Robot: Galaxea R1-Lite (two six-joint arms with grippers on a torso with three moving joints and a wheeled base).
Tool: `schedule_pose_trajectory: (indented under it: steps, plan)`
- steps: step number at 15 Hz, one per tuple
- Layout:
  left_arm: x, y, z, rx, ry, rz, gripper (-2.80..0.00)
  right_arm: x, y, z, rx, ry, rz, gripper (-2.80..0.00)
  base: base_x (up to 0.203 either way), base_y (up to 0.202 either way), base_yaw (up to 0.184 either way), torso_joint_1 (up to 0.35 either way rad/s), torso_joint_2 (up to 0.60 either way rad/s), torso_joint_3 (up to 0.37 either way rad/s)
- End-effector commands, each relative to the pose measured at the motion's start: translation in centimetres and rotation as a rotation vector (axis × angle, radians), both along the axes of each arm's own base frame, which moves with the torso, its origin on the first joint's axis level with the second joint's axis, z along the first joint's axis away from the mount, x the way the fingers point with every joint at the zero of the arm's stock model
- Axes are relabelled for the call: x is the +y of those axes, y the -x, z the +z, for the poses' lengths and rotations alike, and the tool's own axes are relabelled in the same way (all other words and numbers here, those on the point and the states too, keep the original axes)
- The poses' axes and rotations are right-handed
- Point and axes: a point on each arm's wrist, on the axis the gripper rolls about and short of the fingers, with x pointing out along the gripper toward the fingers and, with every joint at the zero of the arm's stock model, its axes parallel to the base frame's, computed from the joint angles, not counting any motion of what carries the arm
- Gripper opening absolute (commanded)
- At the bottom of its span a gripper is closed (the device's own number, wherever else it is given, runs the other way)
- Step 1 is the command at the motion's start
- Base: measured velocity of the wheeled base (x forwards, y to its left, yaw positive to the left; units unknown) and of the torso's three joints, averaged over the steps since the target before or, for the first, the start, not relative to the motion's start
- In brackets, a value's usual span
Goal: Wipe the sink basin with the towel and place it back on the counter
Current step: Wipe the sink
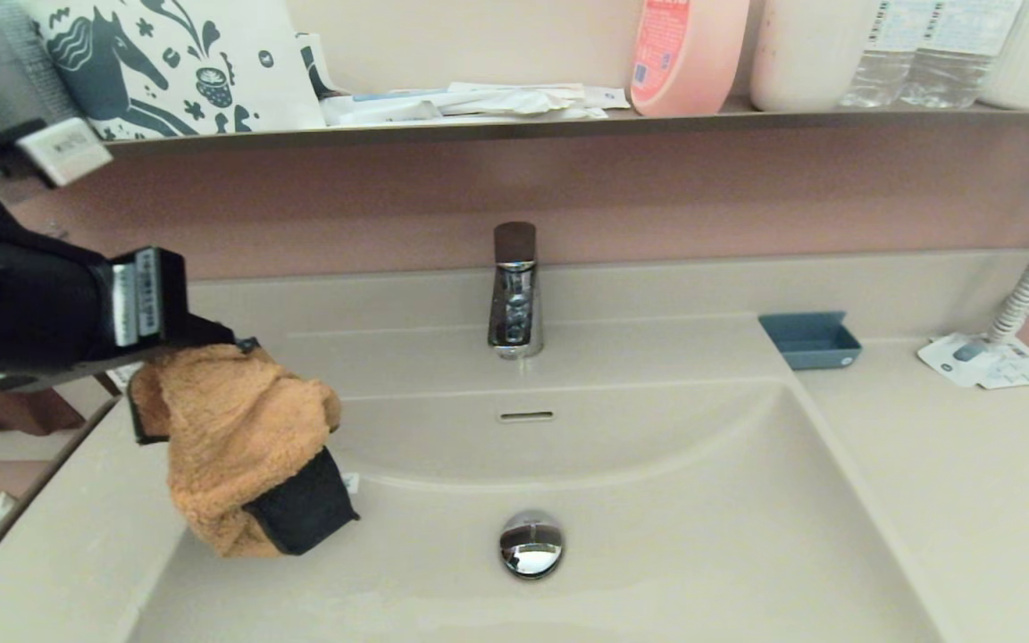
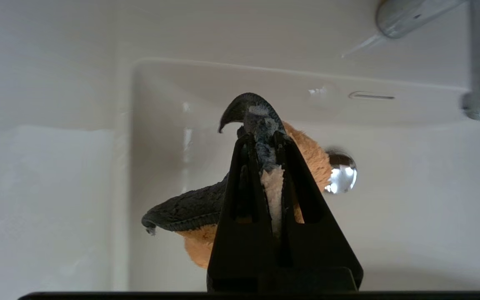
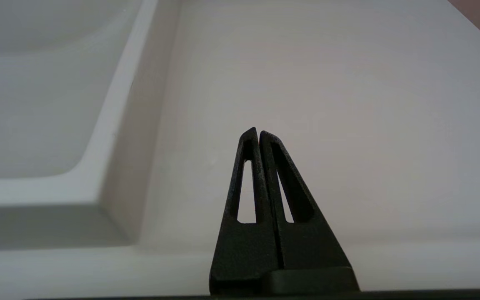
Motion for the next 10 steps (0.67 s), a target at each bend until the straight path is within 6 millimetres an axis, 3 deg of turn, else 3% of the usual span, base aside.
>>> schedule_pose_trajectory:
  steps: [1, 6, 10]
  plan:
    - [-0.7, -1.3, -1.9, -0.011, 0.003, -0.003, -2.8, 0.0, 0.0, 0.0, 0.002, 0.0, 0.001, -2.8, 0.0, 0.0, 0.0, 0.0, 0.0, 0.0]
    - [-0.9, -1.9, -5.0, -0.002, -0.062, -0.063, -2.8, 0.0, 0.0, 0.0, 0.002, 0.0, 0.002, -2.8, 0.0, 0.0, 0.0, 0.0, 0.0, 0.0]
    - [-1.1, -2.1, -9.3, 0.025, -0.079, -0.07, -2.8, 0.0, 0.0, 0.0, 0.002, 0.0, 0.001, -2.8, 0.0, 0.0, 0.0, 0.0, 0.0, 0.0]
